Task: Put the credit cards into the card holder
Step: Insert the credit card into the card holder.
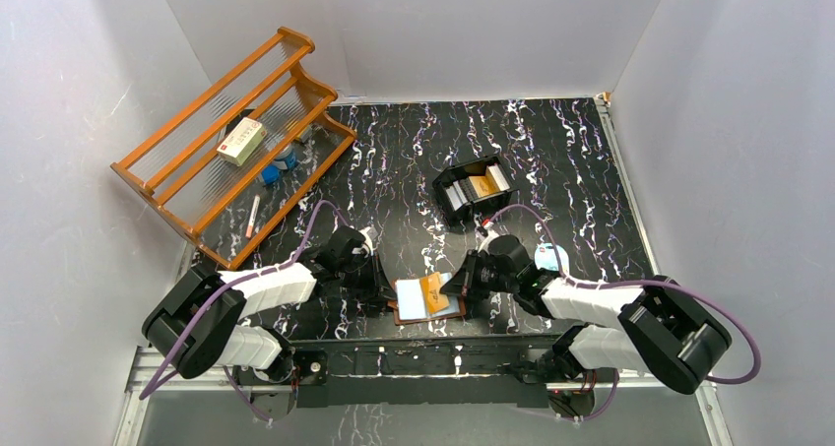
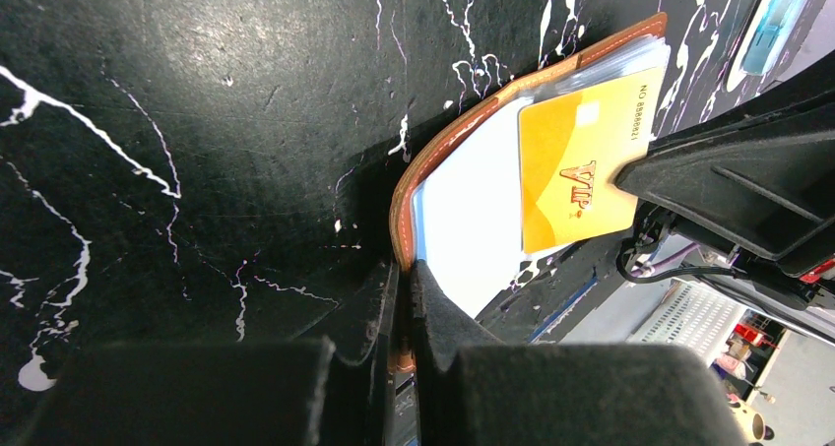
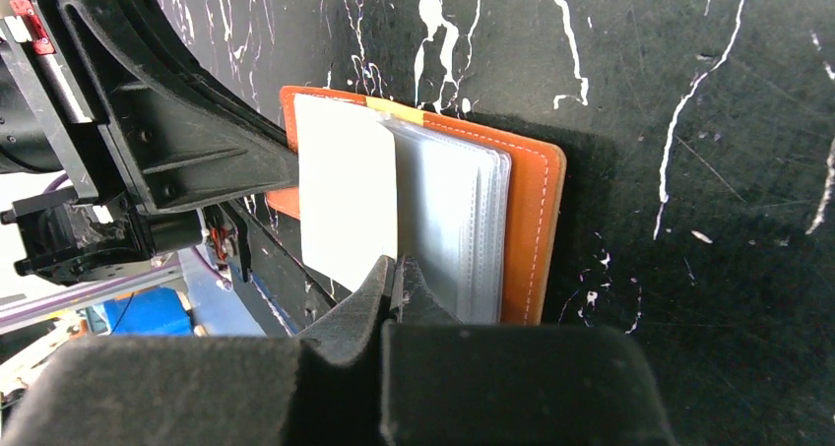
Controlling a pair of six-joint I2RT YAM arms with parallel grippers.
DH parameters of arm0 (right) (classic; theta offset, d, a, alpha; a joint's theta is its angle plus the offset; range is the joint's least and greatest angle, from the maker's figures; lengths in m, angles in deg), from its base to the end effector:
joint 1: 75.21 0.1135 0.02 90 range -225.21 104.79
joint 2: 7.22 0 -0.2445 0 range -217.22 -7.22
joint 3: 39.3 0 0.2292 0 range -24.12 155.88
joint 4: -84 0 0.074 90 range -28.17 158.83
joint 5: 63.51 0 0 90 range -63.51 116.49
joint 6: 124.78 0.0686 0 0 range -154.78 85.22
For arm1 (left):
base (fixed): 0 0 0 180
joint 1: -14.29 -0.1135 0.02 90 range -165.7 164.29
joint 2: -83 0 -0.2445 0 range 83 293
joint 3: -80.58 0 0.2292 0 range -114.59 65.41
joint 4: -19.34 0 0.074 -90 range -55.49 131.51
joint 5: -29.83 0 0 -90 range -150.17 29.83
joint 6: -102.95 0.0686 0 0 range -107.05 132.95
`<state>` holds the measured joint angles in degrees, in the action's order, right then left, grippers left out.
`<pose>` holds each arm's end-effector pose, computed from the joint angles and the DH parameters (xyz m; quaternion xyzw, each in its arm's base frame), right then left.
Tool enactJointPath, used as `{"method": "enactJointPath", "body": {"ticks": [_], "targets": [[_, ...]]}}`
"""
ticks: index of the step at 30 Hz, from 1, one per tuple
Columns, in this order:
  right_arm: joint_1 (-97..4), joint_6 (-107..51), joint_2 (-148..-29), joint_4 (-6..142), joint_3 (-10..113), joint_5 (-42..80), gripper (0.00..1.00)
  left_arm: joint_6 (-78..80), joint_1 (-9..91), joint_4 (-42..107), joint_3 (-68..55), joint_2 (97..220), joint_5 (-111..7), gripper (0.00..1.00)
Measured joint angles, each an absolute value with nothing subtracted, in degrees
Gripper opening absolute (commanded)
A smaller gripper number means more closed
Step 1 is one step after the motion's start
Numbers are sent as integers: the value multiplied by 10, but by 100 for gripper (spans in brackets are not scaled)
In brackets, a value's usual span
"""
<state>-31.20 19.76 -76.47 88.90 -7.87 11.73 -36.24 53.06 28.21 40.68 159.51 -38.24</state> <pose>0.1549 0.1739 0.1253 0.0188 0.8732 0.4327 0.2236 0.1738 -0.1724 0.1164 -0.0107 0.9114 -0.3849 0.1454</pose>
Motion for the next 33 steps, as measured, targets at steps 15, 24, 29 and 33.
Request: {"method": "enactJointPath", "body": {"ticks": [15,24,29,33], "targets": [[-312,257,-746,943,-126,139,0,-361,531,281,407,1595,-382,0],[-308,268,-743,946,-131,146,0,-362,531,279,407,1597,-382,0],[-302,270,-777,981,-131,136,0,-362,531,279,407,1598,-381,0],[-300,270,-793,1007,-131,130,0,-361,530,279,407,1598,-381,0]]}}
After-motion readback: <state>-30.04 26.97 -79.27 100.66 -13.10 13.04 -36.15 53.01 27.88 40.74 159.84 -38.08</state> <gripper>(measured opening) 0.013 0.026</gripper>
